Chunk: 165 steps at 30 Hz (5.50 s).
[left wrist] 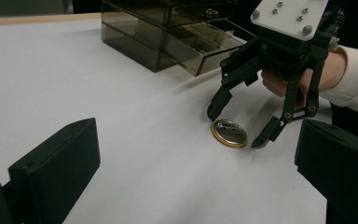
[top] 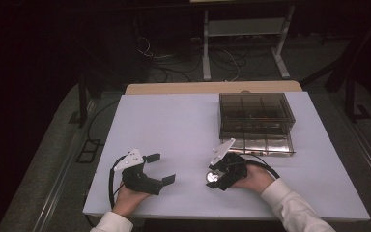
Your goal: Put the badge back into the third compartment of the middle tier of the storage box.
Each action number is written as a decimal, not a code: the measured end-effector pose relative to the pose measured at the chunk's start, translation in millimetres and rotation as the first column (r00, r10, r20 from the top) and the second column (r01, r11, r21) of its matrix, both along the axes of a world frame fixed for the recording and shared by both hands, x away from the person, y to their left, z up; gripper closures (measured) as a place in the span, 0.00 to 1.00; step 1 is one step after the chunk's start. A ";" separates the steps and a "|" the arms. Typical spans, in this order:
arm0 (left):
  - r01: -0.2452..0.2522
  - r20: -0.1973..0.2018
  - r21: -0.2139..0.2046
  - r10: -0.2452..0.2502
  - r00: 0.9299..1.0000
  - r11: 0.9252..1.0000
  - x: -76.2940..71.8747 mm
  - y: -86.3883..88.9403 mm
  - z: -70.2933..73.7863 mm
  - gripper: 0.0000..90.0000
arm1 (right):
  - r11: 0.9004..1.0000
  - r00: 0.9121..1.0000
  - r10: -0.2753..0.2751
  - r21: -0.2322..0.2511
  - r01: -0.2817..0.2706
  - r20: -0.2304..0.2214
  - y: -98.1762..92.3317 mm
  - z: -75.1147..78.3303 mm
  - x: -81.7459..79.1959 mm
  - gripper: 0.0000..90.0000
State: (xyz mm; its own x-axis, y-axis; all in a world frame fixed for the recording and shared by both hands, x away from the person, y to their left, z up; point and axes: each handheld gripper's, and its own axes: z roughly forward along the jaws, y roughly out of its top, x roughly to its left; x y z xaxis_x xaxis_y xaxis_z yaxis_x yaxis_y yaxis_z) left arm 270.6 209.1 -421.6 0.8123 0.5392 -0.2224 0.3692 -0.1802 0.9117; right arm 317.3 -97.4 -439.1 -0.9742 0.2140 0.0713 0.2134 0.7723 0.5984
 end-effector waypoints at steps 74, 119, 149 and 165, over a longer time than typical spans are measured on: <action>0.001 0.001 0.005 -0.001 1.000 1.000 1.2 -0.6 -0.6 0.00 | 0.996 0.998 -0.056 0.075 0.054 0.017 -14.0 26.6 -5.5 0.52; 0.006 0.001 0.004 -0.006 1.000 1.000 2.0 -0.9 -0.4 0.00 | 0.981 0.993 -0.117 0.161 0.111 0.024 -53.8 64.0 -1.3 0.52; 0.006 0.001 0.005 -0.006 1.000 1.000 2.6 -1.0 -0.9 0.00 | 0.965 0.983 -0.181 0.198 0.170 0.037 -84.7 79.1 5.1 0.52; 0.002 0.000 0.006 -0.002 1.000 1.000 2.5 -0.5 -0.8 0.00 | 0.955 0.975 -0.220 0.208 0.210 0.026 -103.9 82.5 12.1 0.52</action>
State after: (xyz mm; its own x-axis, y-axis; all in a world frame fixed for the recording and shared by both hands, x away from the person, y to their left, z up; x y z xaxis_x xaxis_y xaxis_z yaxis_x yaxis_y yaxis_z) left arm 273.1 208.6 -422.3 0.8133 0.5390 -0.2191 0.3689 -0.1866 0.9106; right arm 329.4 -201.3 -356.6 -0.9102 0.4046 0.0890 0.3281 0.5729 0.7511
